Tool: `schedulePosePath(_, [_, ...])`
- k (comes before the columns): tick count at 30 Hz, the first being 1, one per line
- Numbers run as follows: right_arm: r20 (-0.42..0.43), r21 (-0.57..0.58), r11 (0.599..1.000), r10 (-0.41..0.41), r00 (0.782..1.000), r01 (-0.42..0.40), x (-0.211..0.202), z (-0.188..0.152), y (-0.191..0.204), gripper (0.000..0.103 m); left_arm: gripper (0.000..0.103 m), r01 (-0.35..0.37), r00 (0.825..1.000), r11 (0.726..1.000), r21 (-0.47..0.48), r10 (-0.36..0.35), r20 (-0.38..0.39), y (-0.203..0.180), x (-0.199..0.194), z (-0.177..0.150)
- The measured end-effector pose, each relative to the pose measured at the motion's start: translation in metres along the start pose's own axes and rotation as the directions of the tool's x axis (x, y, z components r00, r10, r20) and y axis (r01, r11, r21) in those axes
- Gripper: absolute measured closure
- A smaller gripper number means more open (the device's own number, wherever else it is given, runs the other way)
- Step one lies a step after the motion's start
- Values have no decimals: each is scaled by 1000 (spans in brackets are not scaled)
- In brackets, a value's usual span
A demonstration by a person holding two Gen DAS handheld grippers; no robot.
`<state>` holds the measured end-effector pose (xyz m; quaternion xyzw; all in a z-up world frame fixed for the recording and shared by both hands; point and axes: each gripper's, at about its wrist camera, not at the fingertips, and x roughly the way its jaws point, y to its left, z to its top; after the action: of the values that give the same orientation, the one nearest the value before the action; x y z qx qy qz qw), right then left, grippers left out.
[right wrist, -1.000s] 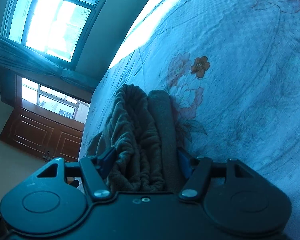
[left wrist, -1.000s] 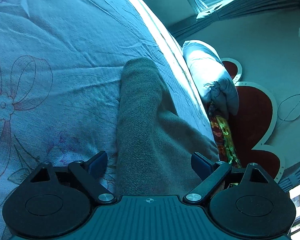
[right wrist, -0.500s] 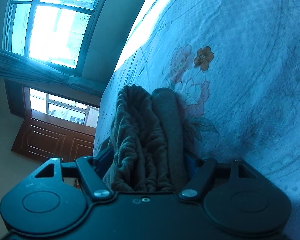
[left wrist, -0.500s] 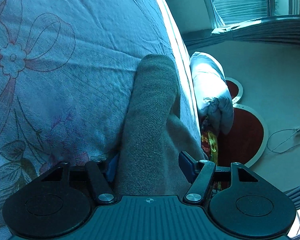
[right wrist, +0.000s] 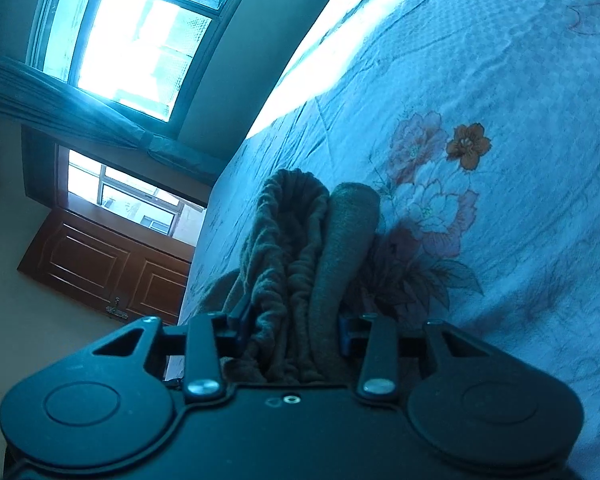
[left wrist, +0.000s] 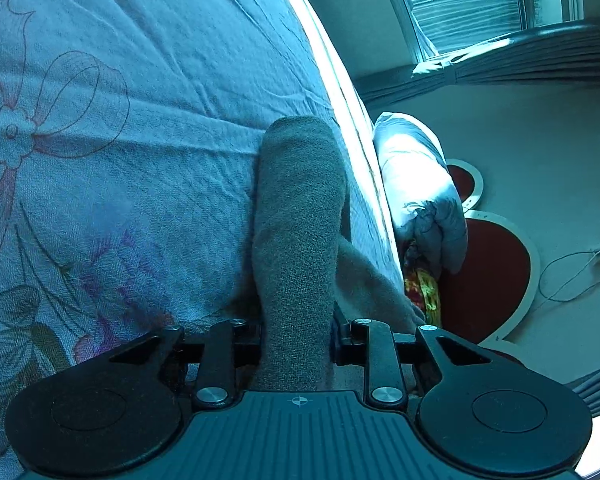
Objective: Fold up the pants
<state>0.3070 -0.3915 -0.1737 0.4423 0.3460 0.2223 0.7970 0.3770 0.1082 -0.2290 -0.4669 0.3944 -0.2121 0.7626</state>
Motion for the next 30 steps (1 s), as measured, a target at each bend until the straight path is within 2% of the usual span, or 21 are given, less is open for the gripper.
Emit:
schedulePosePath(7, [-20,-77,996,49,999,-50,25,31,33,72,75,32,998,998,59,-36,57,-22,-17,35])
schedulePosePath(12, [-44,-128,986,101,994,-106,76,63,59,73,75,20,993,996,84,-30,117,-25,-24,83])
schedulePosePath(16, [-49,-119,982,139,989,-144,126,89,64,73,75,-13,987,994,106,-4,162,-20,-21,132])
schedulePosePath(18, [-38,-99,987,124,992,-127,148,96,52,71,75,-46,984,995,93,29,175,-5,-11,152])
schedulePosePath(19, [-35,-105,992,68,997,-71,161,98,39,62,75,-71,981,995,77,56,183,7,-4,158])
schedulePosePath(20, [-26,-117,992,-54,998,51,172,96,27,54,70,-134,973,988,71,117,199,18,2,161])
schedulePosePath(21, [-14,-121,984,-133,991,130,177,93,18,50,63,-227,955,972,59,210,211,30,9,161])
schedulePosePath(22, [10,-125,988,-85,996,86,173,88,8,49,61,-185,959,981,60,167,229,41,14,157])
schedulePosePath(23, [13,-130,989,-75,997,76,169,85,8,49,61,-175,956,983,64,154,249,44,12,153])
schedulePosePath(26, [50,-199,973,-109,993,117,155,80,24,43,60,-200,950,977,78,173,260,33,8,149])
schedulePosePath(29, [107,-240,968,-49,993,73,130,78,44,41,60,-233,938,960,153,180,297,11,-6,139])
schedulePosePath(30, [99,-254,966,-32,995,56,127,77,51,35,60,-236,936,954,186,172,307,3,-10,132])
